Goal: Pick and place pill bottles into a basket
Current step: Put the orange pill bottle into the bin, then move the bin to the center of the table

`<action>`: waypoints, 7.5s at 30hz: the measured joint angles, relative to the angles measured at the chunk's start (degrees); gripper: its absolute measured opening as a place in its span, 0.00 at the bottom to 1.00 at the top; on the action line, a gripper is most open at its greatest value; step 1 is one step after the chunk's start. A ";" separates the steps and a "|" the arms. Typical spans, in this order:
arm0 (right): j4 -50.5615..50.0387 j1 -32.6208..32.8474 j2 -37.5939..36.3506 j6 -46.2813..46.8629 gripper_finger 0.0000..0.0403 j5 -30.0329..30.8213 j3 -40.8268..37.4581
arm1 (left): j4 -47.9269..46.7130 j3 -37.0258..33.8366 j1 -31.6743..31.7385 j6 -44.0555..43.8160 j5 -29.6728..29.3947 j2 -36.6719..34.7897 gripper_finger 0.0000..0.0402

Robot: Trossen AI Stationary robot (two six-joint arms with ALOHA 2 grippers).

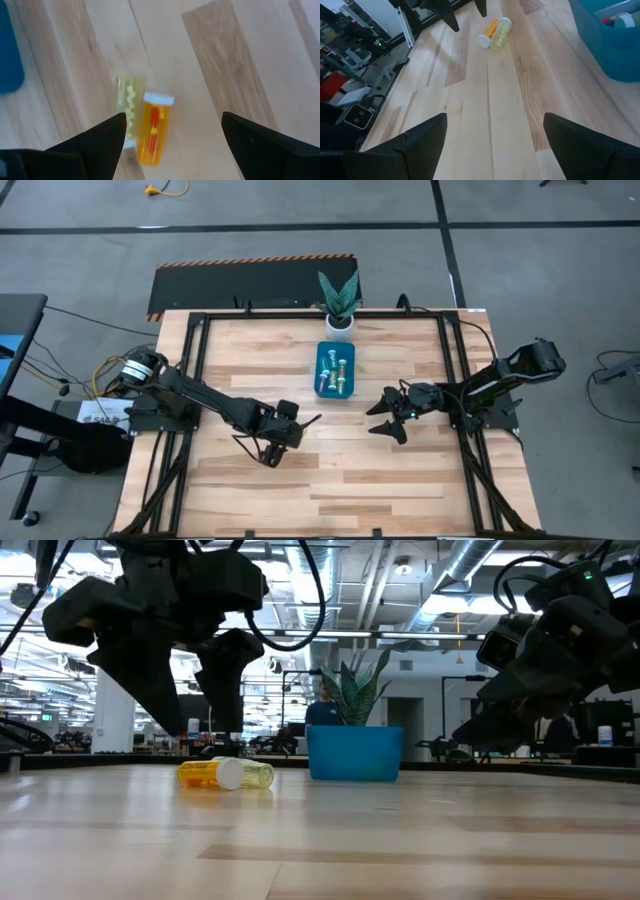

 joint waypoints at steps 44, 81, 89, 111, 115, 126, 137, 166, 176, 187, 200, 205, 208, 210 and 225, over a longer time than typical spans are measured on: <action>-1.33 0.00 -0.02 0.07 0.81 -0.02 0.02 | 0.89 0.14 1.25 0.66 3.44 4.37 0.79; -1.16 0.01 -0.02 0.07 0.81 -0.04 0.02 | -0.02 0.18 2.73 4.00 2.98 4.53 0.33; -1.16 0.00 -0.02 0.07 0.81 -0.04 0.02 | -0.02 0.18 2.73 5.55 2.55 4.55 0.33; -1.14 -0.02 -0.02 0.07 0.81 -0.02 0.02 | 5.82 -3.42 3.98 5.17 4.51 4.61 0.31; -1.14 -0.02 -0.02 0.06 0.81 -0.02 0.02 | 5.49 -2.42 3.98 5.16 4.49 4.61 0.26; -1.14 -0.02 -0.02 -0.49 0.81 0.04 0.02 | -1.63 5.08 4.15 6.51 0.61 4.61 0.21; 0.22 -0.02 -0.02 -3.15 0.81 0.20 0.02 | -0.94 18.63 10.41 15.32 -8.92 4.61 0.23; -1.15 0.06 0.00 -3.48 0.81 0.09 0.00 | 14.59 21.94 32.55 -24.70 6.06 13.63 0.23; -1.18 2.27 0.00 -3.52 0.81 0.04 0.00 | 14.78 21.95 32.46 -23.91 1.99 15.78 0.23; -1.22 2.21 0.00 -3.58 0.81 0.22 0.00 | 17.16 21.95 30.21 -19.27 -0.94 15.80 0.28; -1.77 2.21 0.00 -3.56 0.81 0.21 0.00 | 15.67 21.95 28.87 -16.70 0.03 15.80 0.45; -3.08 2.21 0.00 -3.54 0.81 0.22 0.00 | 12.66 21.97 28.00 -12.73 4.53 15.80 0.45; -3.08 2.21 0.00 -3.54 0.81 0.22 0.00 | 10.43 21.97 26.46 -9.84 6.55 15.80 0.45; -3.08 2.21 0.00 -3.54 0.81 0.22 0.00 | 8.37 21.97 25.10 -7.11 7.59 15.80 0.45; -3.08 2.21 0.00 -4.50 0.81 0.22 0.00 | -5.60 22.02 12.56 9.35 3.47 15.80 0.45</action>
